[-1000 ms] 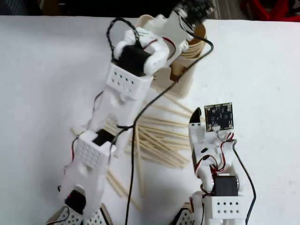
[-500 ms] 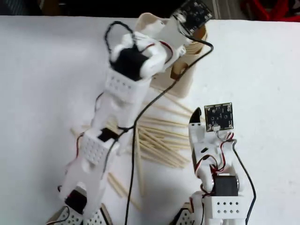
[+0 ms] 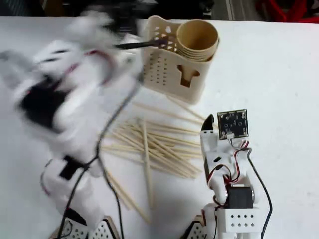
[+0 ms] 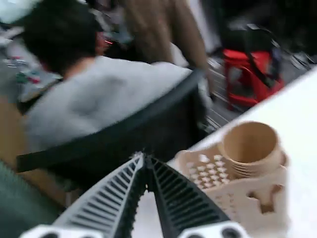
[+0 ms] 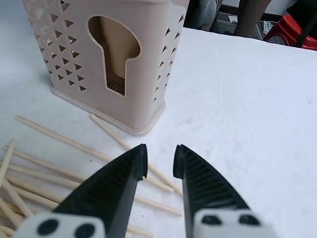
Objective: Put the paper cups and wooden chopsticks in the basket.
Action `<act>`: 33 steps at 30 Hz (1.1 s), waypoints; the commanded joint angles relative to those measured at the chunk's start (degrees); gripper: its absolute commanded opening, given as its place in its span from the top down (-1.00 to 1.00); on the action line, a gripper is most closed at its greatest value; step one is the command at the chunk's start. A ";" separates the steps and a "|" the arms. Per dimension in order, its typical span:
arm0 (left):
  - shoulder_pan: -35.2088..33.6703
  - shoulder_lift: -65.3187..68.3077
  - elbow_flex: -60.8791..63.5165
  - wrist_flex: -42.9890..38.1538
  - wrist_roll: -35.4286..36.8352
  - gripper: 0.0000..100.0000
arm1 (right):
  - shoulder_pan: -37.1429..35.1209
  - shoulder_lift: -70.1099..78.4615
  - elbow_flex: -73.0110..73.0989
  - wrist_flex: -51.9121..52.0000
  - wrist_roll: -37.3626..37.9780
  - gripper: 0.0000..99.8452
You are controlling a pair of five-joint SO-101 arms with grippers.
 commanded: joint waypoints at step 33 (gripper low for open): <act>-35.03 -116.18 153.58 -34.02 -0.79 0.95 | -0.66 -0.40 -0.09 -0.75 2.11 0.85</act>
